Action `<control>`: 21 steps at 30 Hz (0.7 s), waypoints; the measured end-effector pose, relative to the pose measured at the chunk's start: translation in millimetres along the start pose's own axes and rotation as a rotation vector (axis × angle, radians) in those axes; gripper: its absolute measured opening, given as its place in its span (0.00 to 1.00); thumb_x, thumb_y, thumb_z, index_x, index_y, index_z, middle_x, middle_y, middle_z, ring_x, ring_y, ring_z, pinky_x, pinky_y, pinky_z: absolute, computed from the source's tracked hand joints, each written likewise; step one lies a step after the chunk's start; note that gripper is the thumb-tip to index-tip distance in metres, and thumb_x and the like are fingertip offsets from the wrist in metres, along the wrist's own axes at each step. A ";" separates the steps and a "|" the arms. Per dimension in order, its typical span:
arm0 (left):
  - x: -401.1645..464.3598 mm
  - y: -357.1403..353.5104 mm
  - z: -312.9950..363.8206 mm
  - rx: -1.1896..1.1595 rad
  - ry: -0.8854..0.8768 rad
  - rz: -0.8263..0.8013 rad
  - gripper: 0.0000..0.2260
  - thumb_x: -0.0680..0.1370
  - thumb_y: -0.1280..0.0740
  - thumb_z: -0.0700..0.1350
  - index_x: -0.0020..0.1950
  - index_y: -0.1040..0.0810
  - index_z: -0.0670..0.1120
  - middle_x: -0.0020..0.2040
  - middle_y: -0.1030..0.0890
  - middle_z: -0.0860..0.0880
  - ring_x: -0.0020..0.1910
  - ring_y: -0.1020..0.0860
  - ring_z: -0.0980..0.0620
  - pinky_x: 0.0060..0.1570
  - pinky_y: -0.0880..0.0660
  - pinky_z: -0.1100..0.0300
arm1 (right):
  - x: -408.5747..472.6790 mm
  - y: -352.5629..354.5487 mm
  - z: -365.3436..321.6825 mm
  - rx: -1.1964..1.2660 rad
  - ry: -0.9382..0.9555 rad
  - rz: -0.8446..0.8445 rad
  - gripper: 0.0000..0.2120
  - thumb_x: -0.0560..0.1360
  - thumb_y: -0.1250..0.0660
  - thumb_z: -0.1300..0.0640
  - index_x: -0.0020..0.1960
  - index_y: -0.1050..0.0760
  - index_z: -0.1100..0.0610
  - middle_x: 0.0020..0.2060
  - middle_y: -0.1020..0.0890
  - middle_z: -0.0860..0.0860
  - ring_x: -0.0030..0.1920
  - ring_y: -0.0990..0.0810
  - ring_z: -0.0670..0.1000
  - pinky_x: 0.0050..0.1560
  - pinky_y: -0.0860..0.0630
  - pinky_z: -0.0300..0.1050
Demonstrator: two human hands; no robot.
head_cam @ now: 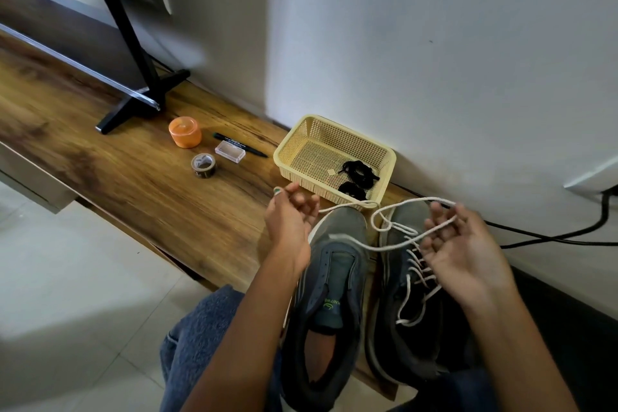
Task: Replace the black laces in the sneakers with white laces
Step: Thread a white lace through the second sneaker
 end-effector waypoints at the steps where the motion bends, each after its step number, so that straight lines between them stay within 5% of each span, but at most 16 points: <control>1: 1.2 1.2 0.2 0.040 -0.024 0.031 0.13 0.84 0.46 0.45 0.45 0.25 0.44 0.30 0.29 0.50 0.27 0.25 0.55 0.35 0.25 0.62 | -0.1 2.2 -4.9 0.014 0.002 -0.013 0.06 0.78 0.39 0.53 0.44 0.27 0.52 0.33 0.18 0.45 0.38 0.22 0.44 0.42 0.31 0.38; 5: 2.4 3.4 -3.8 0.390 -0.139 -0.039 0.13 0.83 0.44 0.41 0.44 0.22 0.46 0.32 0.29 0.51 0.30 0.28 0.56 0.29 0.30 0.67 | -2.6 12.0 -20.0 -0.161 0.113 -0.068 0.04 0.76 0.37 0.57 0.45 0.25 0.55 0.37 0.16 0.50 0.39 0.17 0.47 0.39 0.21 0.39; 8: 1.2 1.3 -10.7 0.635 -0.140 -0.186 0.10 0.81 0.41 0.40 0.45 0.21 0.45 0.36 0.24 0.51 0.32 0.28 0.57 0.29 0.30 0.69 | 0.0 25.2 -21.7 -0.620 0.284 0.031 0.04 0.78 0.36 0.58 0.47 0.23 0.55 0.45 0.17 0.55 0.43 0.18 0.50 0.39 0.22 0.43; 11: 3.3 1.8 -16.7 0.842 -0.157 -0.275 0.07 0.79 0.37 0.42 0.46 0.19 0.44 0.39 0.20 0.50 0.35 0.25 0.56 0.36 0.28 0.64 | 5.4 34.1 -21.4 -1.326 0.514 0.219 0.11 0.75 0.33 0.54 0.57 0.25 0.54 0.57 0.22 0.57 0.56 0.24 0.57 0.54 0.26 0.55; 13: 5.5 3.4 -15.9 0.970 -0.214 -0.270 0.06 0.78 0.34 0.44 0.45 0.19 0.45 0.40 0.19 0.50 0.39 0.23 0.52 0.42 0.26 0.56 | 1.1 29.9 -17.7 -1.481 0.646 0.289 0.18 0.73 0.32 0.54 0.63 0.28 0.54 0.60 0.26 0.57 0.63 0.30 0.60 0.62 0.32 0.61; 17: 7.3 8.6 -8.2 1.343 -0.336 -0.231 0.04 0.76 0.34 0.50 0.43 0.23 0.50 0.41 0.22 0.53 0.41 0.24 0.53 0.39 0.28 0.59 | -13.3 -2.2 6.5 -1.549 0.845 -0.016 0.05 0.76 0.34 0.56 0.51 0.22 0.49 0.50 0.25 0.46 0.58 0.34 0.50 0.53 0.39 0.48; 21: 6.7 19.2 -7.4 1.518 -0.236 -0.276 0.10 0.73 0.29 0.55 0.40 0.26 0.52 0.39 0.23 0.54 0.40 0.24 0.53 0.46 0.26 0.56 | 1.5 -22.9 34.9 -1.904 0.786 -0.206 0.08 0.78 0.38 0.52 0.52 0.20 0.45 0.52 0.21 0.42 0.56 0.35 0.49 0.48 0.43 0.45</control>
Point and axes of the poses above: each hand's wrist, its own x-axis towards the middle knuckle, its own y-axis out of the back of the hand, z = x × y, the point moved 3 cm from there along x, towards the middle knuckle
